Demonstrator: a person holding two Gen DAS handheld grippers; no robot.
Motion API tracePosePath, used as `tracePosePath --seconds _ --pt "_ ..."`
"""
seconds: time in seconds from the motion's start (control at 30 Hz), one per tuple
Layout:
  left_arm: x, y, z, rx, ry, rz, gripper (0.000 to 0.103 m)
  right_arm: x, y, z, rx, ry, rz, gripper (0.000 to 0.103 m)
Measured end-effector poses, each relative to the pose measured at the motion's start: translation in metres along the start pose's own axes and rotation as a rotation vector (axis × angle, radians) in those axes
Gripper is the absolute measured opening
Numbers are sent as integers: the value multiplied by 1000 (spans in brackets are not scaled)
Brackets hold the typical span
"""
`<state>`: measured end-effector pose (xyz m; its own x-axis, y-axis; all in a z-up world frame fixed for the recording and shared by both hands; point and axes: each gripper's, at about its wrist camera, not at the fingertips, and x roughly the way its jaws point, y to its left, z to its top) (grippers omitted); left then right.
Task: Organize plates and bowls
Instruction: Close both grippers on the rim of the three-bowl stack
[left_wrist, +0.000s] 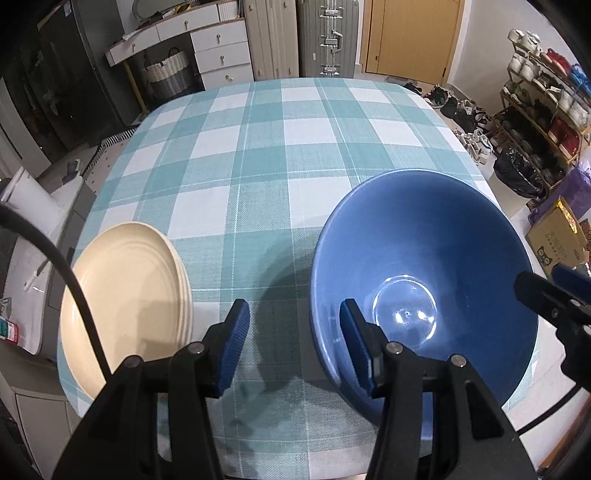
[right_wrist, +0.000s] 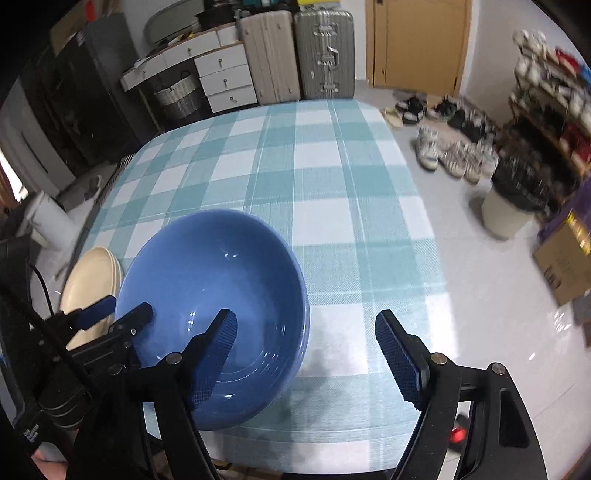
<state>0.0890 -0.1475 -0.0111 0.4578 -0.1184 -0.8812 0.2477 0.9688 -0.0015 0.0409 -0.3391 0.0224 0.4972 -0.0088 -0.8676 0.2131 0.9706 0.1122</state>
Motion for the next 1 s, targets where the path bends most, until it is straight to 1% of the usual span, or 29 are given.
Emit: tracePosePath --seconds 0.17,0.23,0.37,0.43,0.47,0.5,0.53,0.6,0.67,0.83,1.0 --pt "5 2 -2 -20 -9 -44 52 14 -8 -1 46 10 62 79" --pt "8 3 -3 -32 1 -80 52 19 -9 -1 56 11 87 79" --pt "14 0 -3 -28 23 -71 52 24 -12 0 68 -7 116 79" --pt "14 -1 -3 -27 28 -92 54 27 -13 0 69 -13 133 84" --pt "15 -1 -3 -26 32 -97 55 28 -13 0 69 -15 137 85" --pt "15 -1 -2 -25 38 -98 60 29 -14 1 70 -17 147 85" --pt "16 -1 -2 -26 42 -100 72 31 -15 1 73 -16 153 85" --pt "15 0 0 -34 37 -119 87 36 -17 3 82 -5 165 85" --pt "13 1 1 -42 16 -119 87 40 -19 4 92 6 177 85" --pt "19 0 6 -36 49 -137 87 51 -21 6 99 30 195 85" --pt "25 -1 7 -40 69 -172 87 58 -19 8 107 46 227 85"
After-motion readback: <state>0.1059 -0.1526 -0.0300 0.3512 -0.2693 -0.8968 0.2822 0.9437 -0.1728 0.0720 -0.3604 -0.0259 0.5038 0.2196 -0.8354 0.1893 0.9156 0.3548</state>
